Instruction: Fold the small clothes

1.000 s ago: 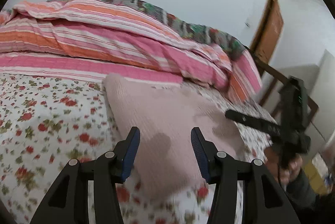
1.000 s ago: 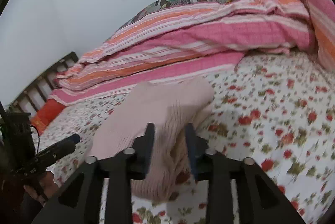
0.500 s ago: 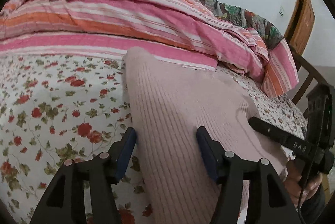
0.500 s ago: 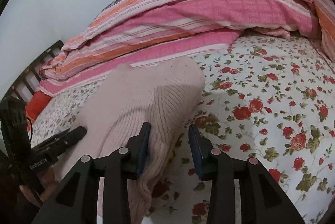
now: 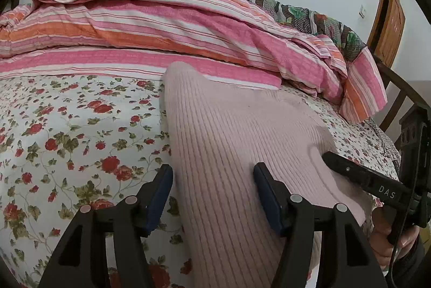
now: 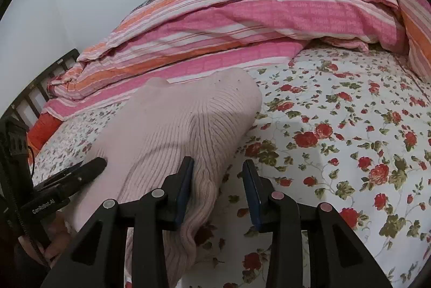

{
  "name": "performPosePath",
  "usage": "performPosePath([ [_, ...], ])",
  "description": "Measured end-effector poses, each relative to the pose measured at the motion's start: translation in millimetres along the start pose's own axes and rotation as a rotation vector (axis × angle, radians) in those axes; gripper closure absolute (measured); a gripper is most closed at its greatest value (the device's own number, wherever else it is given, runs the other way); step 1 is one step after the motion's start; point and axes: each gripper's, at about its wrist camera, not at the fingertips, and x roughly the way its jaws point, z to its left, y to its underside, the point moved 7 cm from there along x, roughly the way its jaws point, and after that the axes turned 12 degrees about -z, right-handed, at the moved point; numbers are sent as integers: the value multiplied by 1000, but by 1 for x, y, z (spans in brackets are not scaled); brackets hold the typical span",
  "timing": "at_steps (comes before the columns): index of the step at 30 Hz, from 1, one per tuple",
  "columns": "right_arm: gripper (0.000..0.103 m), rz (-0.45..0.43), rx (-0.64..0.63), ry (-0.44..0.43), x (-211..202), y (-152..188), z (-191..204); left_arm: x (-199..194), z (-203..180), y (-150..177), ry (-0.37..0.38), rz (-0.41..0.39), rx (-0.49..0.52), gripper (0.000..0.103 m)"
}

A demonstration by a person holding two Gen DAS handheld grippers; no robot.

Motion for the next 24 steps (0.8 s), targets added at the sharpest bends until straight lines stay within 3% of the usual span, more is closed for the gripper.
performPosePath([
  [24, 63, -2, -6, 12, 0, 0, -2, -1, 1, 0, -1, -2, 6, 41],
])
